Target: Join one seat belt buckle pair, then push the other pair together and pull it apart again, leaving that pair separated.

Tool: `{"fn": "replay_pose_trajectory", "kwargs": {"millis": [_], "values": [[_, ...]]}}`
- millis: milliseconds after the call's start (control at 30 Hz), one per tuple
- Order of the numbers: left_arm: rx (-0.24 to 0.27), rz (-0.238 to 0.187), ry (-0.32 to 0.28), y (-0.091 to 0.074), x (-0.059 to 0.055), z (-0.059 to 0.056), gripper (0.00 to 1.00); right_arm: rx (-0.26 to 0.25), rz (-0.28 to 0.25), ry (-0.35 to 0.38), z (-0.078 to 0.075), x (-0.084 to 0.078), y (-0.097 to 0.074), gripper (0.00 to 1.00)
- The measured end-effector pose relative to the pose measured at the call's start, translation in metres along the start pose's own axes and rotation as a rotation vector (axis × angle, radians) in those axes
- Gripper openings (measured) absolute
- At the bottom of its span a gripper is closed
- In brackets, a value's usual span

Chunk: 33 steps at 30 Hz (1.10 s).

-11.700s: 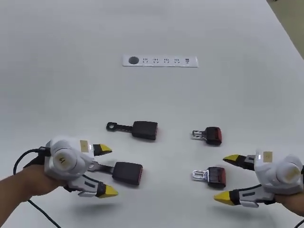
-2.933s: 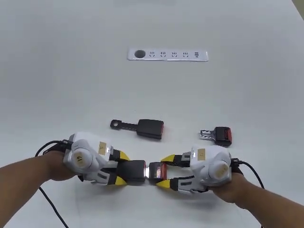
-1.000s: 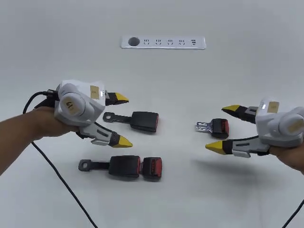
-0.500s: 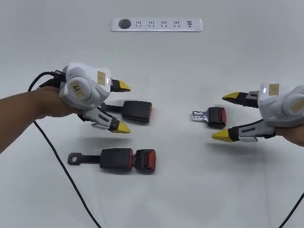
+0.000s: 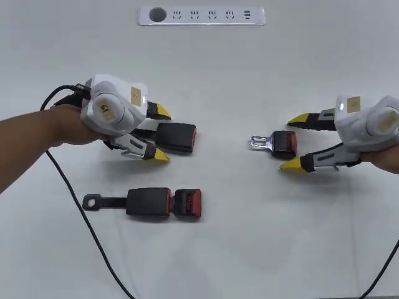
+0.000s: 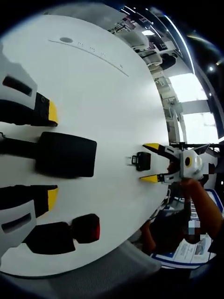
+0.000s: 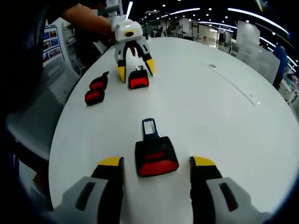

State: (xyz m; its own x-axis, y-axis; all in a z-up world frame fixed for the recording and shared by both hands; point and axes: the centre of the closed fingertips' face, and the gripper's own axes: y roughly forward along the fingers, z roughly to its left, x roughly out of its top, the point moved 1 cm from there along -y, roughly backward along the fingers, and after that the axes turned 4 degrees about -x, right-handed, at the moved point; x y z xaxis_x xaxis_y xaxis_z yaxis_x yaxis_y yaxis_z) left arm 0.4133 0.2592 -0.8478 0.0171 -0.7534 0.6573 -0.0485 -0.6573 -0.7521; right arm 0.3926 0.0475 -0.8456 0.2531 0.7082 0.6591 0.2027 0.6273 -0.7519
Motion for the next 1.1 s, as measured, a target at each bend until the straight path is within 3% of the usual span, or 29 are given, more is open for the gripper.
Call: {"fn": "replay_pose_trajectory", "kwargs": {"millis": [100,300,433,533,967,1100], "values": [[0.003,0.003,0.001,0.003,-0.003,0.005,0.51,0.004,-0.004,-0.007,-0.003,0.000,0.000,0.53],[0.012,0.008,-0.006,0.014,-0.011,0.007,0.36,0.016,0.003,-0.019,-0.007,0.000,0.000,0.43],[0.010,0.007,0.010,0.022,-0.011,0.003,0.35,0.025,0.003,-0.037,-0.006,0.000,0.001,0.39],[0.013,0.012,0.047,0.023,-0.007,0.000,0.35,0.036,0.001,-0.060,-0.006,0.000,-0.001,0.36],[0.030,-0.014,-0.010,0.020,0.004,-0.001,0.34,0.038,-0.052,-0.046,-0.004,-0.002,-0.003,0.35],[0.018,0.003,-0.011,0.019,0.008,0.000,0.34,0.038,-0.055,-0.045,-0.004,-0.002,-0.002,0.35]]}}
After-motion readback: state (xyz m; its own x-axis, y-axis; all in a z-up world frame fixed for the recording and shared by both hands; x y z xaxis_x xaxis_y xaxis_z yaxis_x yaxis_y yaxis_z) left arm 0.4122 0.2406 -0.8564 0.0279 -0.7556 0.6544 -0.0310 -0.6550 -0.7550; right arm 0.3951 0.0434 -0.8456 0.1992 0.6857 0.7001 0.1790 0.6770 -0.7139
